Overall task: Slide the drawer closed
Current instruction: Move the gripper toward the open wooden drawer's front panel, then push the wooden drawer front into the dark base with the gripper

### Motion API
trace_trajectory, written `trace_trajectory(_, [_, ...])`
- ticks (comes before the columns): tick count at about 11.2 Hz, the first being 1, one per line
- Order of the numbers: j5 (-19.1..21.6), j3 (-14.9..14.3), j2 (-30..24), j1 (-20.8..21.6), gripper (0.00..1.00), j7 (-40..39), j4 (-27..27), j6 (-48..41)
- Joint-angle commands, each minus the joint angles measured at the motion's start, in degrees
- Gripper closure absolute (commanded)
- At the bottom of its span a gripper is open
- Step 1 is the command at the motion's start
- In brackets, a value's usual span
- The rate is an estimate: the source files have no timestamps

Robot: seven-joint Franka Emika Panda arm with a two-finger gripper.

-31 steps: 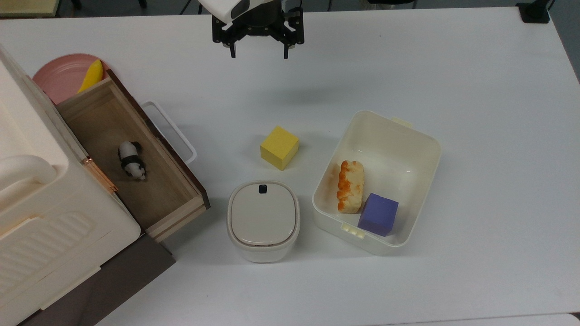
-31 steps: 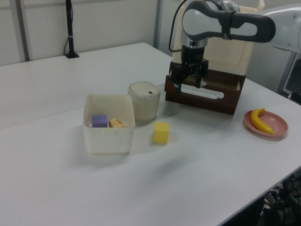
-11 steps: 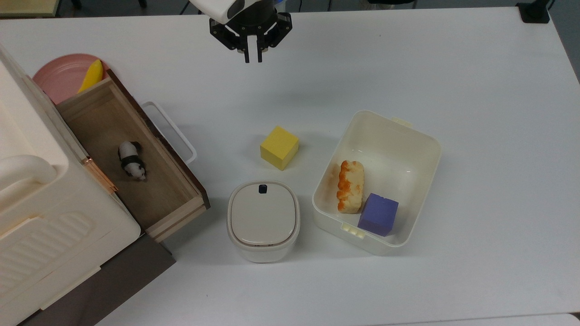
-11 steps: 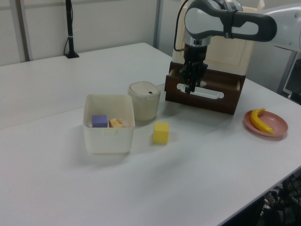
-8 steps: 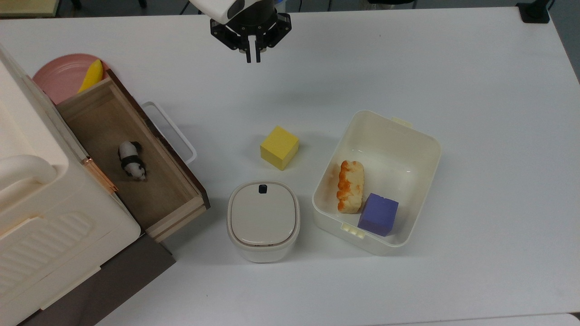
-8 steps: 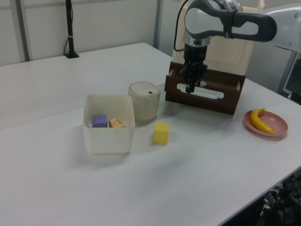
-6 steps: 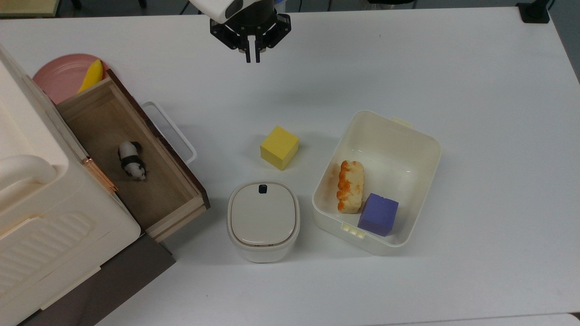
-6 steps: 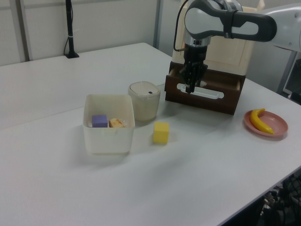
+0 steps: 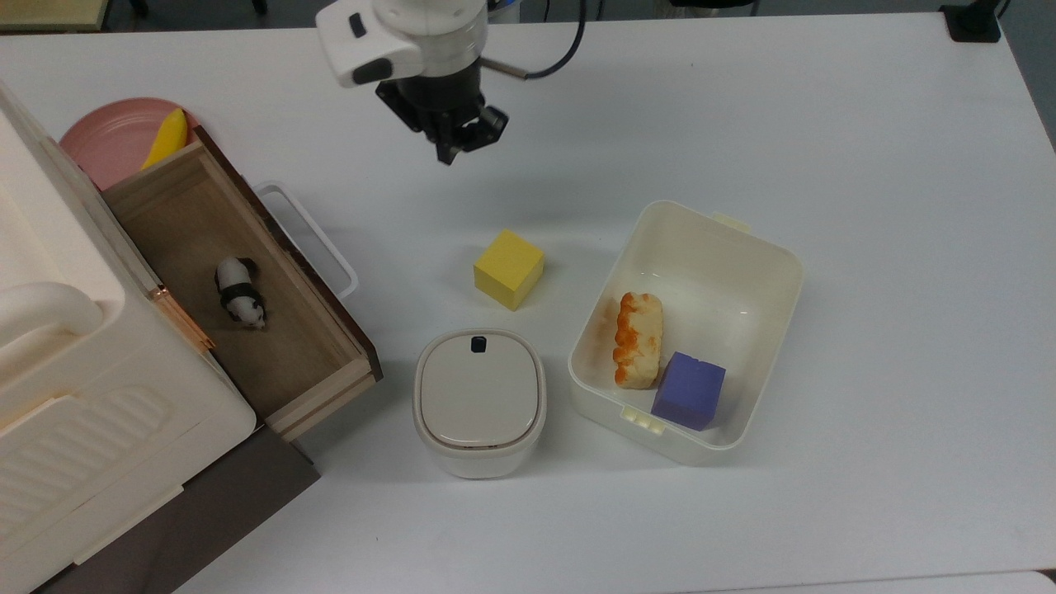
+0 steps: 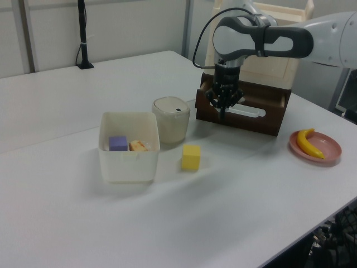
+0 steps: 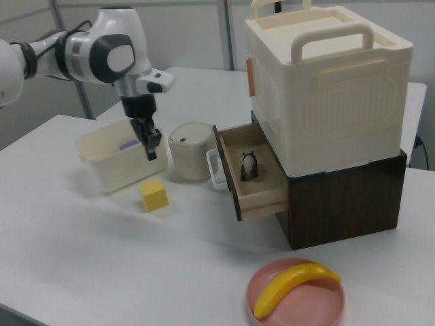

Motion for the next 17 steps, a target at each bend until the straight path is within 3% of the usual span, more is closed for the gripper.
trace_trajectory(1, [0.06,-3.71,1.88,-0.01,0.97,9.07,-0.55,6.43])
trace_trajectory(4, [-1.17,-6.87,6.1,-0.36,0.97,10.66,1.29,12.32])
trace_trajectory(8, [-3.1,-8.1,11.81,-2.47,0.98,12.14,4.28,20.04])
trace_trajectory(11, [-3.28,-11.26,13.4,-3.43,0.97,14.61,5.61,27.68])
trace_trajectory(14, [-3.46,-11.36,16.92,-6.24,0.97,14.7,9.2,30.87])
trace_trajectory(17, [-3.64,-11.36,16.23,-6.25,0.96,13.65,9.12,30.7])
